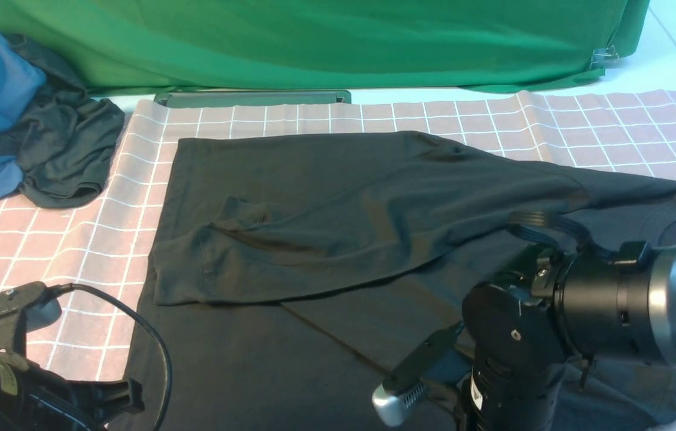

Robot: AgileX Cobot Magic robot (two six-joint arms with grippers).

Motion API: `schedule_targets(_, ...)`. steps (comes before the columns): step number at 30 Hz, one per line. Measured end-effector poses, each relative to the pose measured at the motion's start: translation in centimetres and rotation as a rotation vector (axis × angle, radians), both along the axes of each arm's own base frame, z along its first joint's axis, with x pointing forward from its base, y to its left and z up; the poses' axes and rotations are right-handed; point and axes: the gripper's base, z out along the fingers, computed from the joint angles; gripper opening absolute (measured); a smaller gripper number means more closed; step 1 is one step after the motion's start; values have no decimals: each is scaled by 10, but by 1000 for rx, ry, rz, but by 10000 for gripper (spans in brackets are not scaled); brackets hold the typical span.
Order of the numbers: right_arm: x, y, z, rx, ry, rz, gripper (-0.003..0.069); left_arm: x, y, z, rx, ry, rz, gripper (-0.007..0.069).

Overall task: Fold a long-sleeved shirt over a pink coffee tablecloth.
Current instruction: 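Grasp the near edge of the shirt at its hem and shoulder corners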

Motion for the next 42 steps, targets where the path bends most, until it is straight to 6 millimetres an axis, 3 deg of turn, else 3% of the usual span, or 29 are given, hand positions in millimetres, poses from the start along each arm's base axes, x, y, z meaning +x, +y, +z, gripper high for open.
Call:
schedule_targets(5, -2, -1, 3, 2, 0, 7, 36, -3, 1, -1, 9, 38, 3, 104)
schedule_targets(8, -4, -4, 17, 34, -28, 7, 36, -7, 2, -2, 18, 82, 14, 104)
schedule_targets(12, -11, -12, 51, 96, -95, 19, 36, -10, 1, -2, 4, 118, 37, 104)
schedule_targets(15, -22, -27, 92, 184, -200, 20, 36, -10, -1, -3, -16, 126, 47, 117)
schedule_targets(17, -25, -32, 103, 205, -236, 14, 36, -10, -1, -3, -14, 132, 46, 139)
schedule_targets(18, -30, -41, 118, 233, -293, 1, 36, -8, -1, -6, -8, 150, 42, 165)
schedule_targets(22, -42, -65, 149, 267, -423, -45, 36, -1, -3, -18, 17, 225, 21, 278)
schedule_targets(31, -62, -89, 178, 364, -519, -116, 36, 18, -6, -50, 68, 327, -7, 467)
schedule_targets(38, -63, -91, 177, 354, -511, -125, 36, 24, -7, -59, 77, 354, -9, 427)
schedule_targets(41, -64, -91, 177, 352, -508, -129, 36, 26, -9, -61, 65, 367, -22, 327)
schedule_targets(42, -64, -91, 177, 351, -507, -131, 34, 27, -11, -61, 52, 363, -25, 228)
